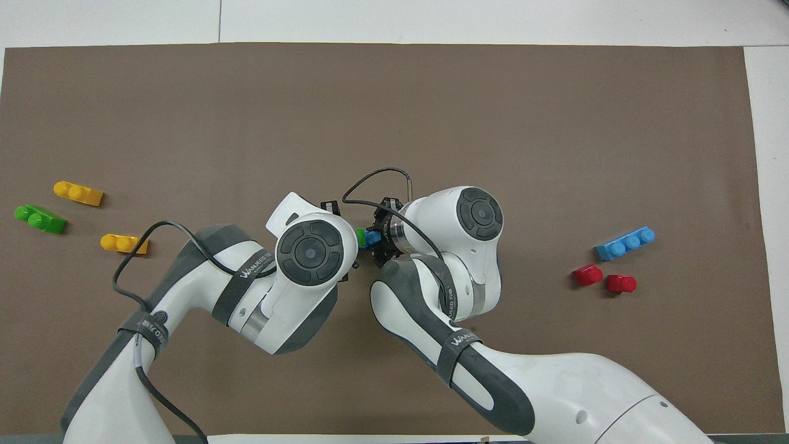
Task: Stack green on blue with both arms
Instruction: 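Press the green brick with the left gripper onto the held blue brick, then open both grippers and draw them back from the stacked bricks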
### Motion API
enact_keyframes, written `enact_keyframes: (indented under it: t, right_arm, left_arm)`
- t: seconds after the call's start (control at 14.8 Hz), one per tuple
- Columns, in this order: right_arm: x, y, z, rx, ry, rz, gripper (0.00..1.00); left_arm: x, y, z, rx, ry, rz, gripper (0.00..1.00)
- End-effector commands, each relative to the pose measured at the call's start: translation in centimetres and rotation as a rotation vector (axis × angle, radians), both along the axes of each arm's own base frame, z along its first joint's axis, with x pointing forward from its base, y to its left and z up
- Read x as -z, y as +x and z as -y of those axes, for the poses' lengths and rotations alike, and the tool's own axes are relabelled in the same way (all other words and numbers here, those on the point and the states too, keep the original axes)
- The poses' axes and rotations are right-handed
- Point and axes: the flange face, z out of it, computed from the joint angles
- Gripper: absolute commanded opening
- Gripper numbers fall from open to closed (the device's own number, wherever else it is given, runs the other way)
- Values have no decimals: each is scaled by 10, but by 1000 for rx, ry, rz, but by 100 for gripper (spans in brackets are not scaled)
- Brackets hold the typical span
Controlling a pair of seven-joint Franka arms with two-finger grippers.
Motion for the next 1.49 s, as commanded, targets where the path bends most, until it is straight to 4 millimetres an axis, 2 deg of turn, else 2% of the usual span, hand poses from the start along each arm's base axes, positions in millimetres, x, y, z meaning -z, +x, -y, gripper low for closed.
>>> enact_keyframes:
  t: [0.0,0.14,0.2,0.27,0.34,0.41,0.54,0.68,0.74,0.95,1.15,1.42]
  right_arm:
    - [4,1,11,28,-25,4,0]
    - [5,10,24,52,-25,-5,0]
    - [5,13,30,61,-24,-11,20]
    - [5,14,31,74,-18,-15,59]
    - [5,14,31,77,-16,-17,82]
    - [3,13,28,71,-15,-12,100]
    - [1,16,28,73,-12,-5,100]
    - [0,21,34,80,-10,-8,100]
    - [-4,29,43,91,-7,-14,100]
    - [-21,60,94,129,5,-60,100]
    - [-50,77,155,108,10,-69,100]
    - [-94,75,240,-266,18,38,100]
  left_arm:
    - [24,2,-2,-15,20,8,0]
    - [23,3,-2,-8,17,12,0]
    - [22,4,-3,-5,17,13,0]
    - [22,7,-5,8,20,14,0]
    - [21,9,-7,43,25,11,24]
    - [20,9,-9,84,34,6,99]
    - [12,12,-14,116,36,10,100]
    - [-5,21,-28,108,22,31,100]
    - [-14,25,-36,111,18,40,100]
    - [-35,39,-60,126,38,28,100]
    - [-64,48,-91,160,39,43,100]
    - [-91,69,-133,270,62,51,100]
